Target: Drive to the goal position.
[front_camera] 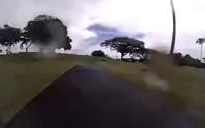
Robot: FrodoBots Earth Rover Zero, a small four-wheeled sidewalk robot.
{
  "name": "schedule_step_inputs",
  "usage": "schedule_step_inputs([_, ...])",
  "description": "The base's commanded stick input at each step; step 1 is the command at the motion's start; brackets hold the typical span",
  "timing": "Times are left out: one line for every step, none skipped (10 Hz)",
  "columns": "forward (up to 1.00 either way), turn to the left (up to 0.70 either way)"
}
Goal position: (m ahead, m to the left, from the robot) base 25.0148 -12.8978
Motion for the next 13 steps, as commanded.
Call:
schedule_step_inputs([0.85, 0.29])
schedule_step_inputs([0.85, 0.16])
schedule_step_inputs([0.85, 0.0])
schedule_step_inputs([0.85, 0.0])
schedule_step_inputs([0.85, 0.0])
schedule_step_inputs([0.85, 0.0])
schedule_step_inputs([0.85, 0.0])
schedule_step_inputs([0.85, 0.0])
schedule_step_inputs([0.85, 0.0])
schedule_step_inputs([0.85, 0.0])
schedule_step_inputs([0.85, 0.0])
schedule_step_inputs([0.85, 0.0])
schedule_step_inputs([0.85, 0.0])
